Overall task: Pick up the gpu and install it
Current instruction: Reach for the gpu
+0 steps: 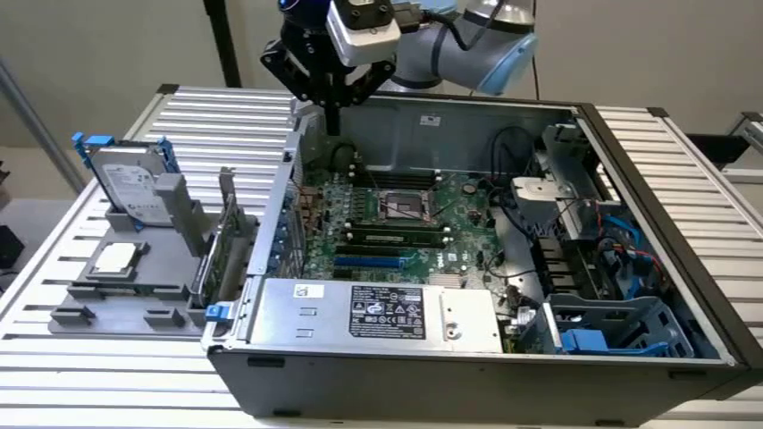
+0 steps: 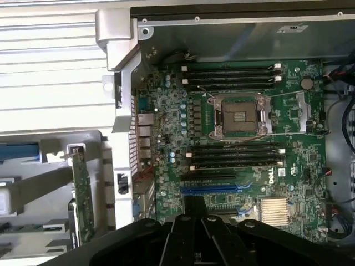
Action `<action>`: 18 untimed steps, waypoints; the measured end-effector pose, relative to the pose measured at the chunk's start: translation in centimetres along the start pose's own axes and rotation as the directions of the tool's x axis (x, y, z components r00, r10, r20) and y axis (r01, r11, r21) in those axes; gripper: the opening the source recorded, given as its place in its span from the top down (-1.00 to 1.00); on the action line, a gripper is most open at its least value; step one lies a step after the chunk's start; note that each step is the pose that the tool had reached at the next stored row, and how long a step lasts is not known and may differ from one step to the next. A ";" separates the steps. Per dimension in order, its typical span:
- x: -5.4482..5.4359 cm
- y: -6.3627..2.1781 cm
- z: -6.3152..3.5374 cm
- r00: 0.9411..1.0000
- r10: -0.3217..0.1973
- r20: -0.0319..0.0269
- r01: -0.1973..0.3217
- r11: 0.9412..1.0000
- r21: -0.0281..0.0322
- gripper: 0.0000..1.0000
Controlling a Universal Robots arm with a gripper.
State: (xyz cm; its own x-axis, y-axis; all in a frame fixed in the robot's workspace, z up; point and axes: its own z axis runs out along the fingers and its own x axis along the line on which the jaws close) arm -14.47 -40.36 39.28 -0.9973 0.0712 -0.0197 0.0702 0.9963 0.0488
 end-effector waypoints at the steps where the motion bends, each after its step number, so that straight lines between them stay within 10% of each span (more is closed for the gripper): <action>1: 0.4 -0.16 -0.02 1.000 0.000 0.000 0.000 1.000 0.000 1.00; 18: 7.9 -3.80 -0.34 1.000 0.000 0.003 0.000 1.000 0.000 1.00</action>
State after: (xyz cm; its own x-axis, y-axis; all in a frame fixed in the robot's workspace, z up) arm -22.67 -43.60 39.28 -0.9972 0.0711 -0.0227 0.0700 0.9963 0.0490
